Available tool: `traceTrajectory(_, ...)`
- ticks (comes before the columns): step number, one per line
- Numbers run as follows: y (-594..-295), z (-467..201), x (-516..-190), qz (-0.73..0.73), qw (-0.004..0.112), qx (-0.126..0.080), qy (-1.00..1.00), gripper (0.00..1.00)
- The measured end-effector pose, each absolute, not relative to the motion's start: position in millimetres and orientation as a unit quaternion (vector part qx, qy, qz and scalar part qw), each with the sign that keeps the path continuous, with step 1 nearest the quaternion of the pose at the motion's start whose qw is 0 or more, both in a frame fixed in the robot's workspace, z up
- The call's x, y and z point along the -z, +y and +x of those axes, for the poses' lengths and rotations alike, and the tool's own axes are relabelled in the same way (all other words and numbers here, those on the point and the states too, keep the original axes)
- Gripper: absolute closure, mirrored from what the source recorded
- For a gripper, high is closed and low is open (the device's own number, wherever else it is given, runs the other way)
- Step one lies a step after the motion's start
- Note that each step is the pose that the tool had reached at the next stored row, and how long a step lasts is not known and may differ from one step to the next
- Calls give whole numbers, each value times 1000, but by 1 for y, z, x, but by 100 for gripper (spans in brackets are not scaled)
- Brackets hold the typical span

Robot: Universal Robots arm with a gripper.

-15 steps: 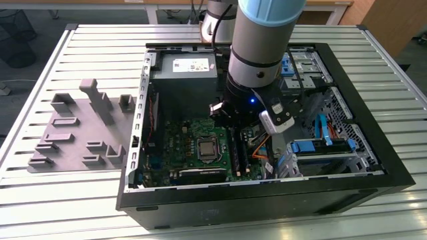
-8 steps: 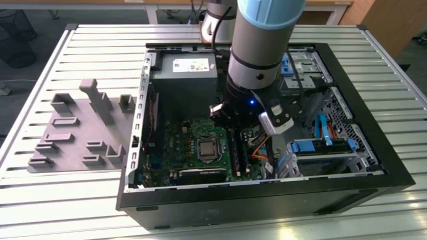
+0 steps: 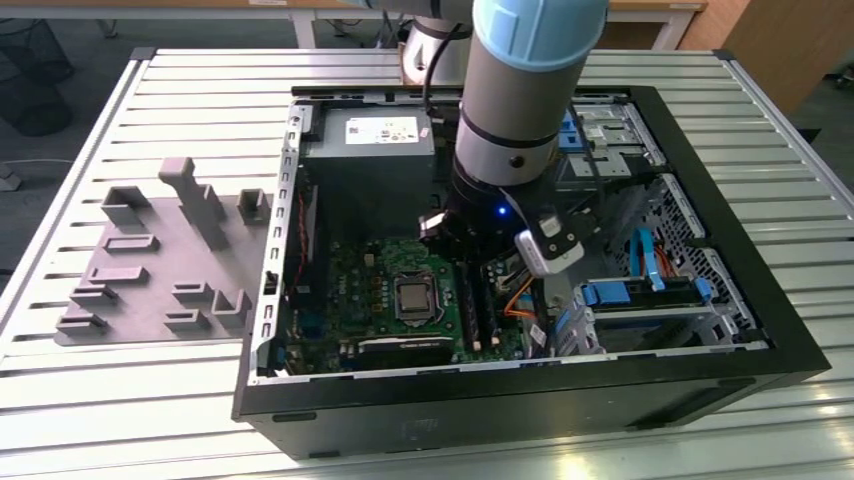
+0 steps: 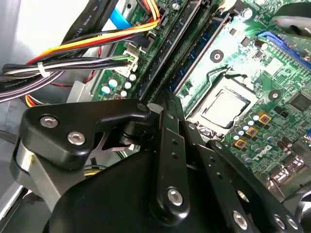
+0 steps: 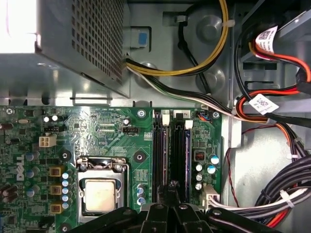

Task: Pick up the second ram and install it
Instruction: 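Press down the second ram until it locks into place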

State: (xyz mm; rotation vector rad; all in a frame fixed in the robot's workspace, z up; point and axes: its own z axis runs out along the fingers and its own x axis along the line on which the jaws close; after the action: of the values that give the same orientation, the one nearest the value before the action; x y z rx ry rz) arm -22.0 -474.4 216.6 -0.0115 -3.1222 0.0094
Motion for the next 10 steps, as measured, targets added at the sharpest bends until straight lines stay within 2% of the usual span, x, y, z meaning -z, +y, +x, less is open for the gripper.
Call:
traceTrajectory(6, -474, -22, -215, -4, 10, -4, -1000, 89)
traceTrajectory(10, -474, -22, -230, -4, 10, -3, -1000, 89)
